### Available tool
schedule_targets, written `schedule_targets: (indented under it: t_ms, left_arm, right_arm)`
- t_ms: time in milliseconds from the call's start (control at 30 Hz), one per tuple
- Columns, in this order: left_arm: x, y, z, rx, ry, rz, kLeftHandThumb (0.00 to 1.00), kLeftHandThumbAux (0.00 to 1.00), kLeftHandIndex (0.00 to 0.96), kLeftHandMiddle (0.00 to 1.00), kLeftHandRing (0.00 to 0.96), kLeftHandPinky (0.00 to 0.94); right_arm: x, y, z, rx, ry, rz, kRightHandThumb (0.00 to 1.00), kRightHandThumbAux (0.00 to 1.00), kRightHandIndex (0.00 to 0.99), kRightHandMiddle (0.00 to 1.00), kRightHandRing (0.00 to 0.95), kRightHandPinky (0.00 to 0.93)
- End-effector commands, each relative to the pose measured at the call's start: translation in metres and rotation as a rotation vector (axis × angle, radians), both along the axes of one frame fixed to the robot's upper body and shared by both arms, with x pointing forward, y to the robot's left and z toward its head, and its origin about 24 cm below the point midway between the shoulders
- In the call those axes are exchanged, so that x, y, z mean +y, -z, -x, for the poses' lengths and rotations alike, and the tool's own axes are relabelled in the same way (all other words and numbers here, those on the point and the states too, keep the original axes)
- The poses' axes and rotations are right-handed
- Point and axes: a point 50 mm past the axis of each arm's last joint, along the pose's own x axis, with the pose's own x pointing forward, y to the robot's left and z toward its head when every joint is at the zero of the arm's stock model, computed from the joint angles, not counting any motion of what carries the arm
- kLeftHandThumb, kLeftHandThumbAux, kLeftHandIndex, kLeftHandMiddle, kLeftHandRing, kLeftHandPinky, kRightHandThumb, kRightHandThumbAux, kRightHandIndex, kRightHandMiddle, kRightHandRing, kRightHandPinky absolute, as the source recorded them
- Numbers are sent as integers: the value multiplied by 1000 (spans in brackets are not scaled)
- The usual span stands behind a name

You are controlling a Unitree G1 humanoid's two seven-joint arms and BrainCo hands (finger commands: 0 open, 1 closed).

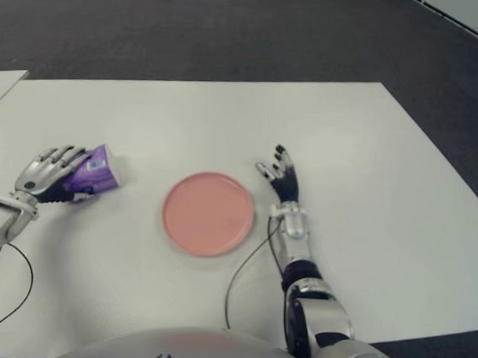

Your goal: Put the tissue paper into the plate.

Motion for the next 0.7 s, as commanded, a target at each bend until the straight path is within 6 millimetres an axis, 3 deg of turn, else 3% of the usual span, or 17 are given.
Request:
schedule_targets:
  t_ms: [33, 67, 100, 133, 200, 367, 467, 700]
  left_arm:
    - [-10, 17, 4, 8, 8, 10, 236, 414, 45, 98, 145, 236]
    - [-11, 18, 3, -7, -2, 16, 274, 434, 98, 159, 201, 291]
    - [-12, 19, 2, -17, -8, 19, 339, 466, 180, 294, 321, 402]
    - [-13, 20, 2, -30, -12, 21, 363, 477, 210, 342, 364, 442]
    - [-15, 21, 1, -43, -15, 22, 567, 607, 336, 503, 529, 595]
    - [-20, 22, 0, -132, 8, 42, 707, 680, 422, 710, 727, 782]
    - [-24, 22, 0, -170, 21, 58, 732, 690, 436, 778, 786, 823]
    - [-36, 20, -4, -287, 65, 133, 748, 696, 442, 851, 839, 814]
  right_arm:
    - [-3, 37, 27, 190, 31, -31, 116, 607, 18, 45, 42, 75]
    - [-3, 37, 27, 190, 31, -31, 116, 607, 18, 45, 42, 75]
    - [-3, 37, 27, 191, 31, -31, 116, 607, 18, 45, 42, 75]
    - [-3, 37, 27, 191, 31, -31, 116, 607, 18, 45, 42, 75]
    - [-3, 38, 27, 191, 31, -31, 116, 607, 18, 45, 42, 75]
    - [-2, 38, 27, 191, 31, -32, 116, 607, 18, 45, 42, 75]
    - [-2, 38, 27, 191, 31, -32, 116, 607, 18, 45, 42, 75]
    - [-2, 38, 27, 192, 31, -32, 116, 607, 18, 45, 42, 75]
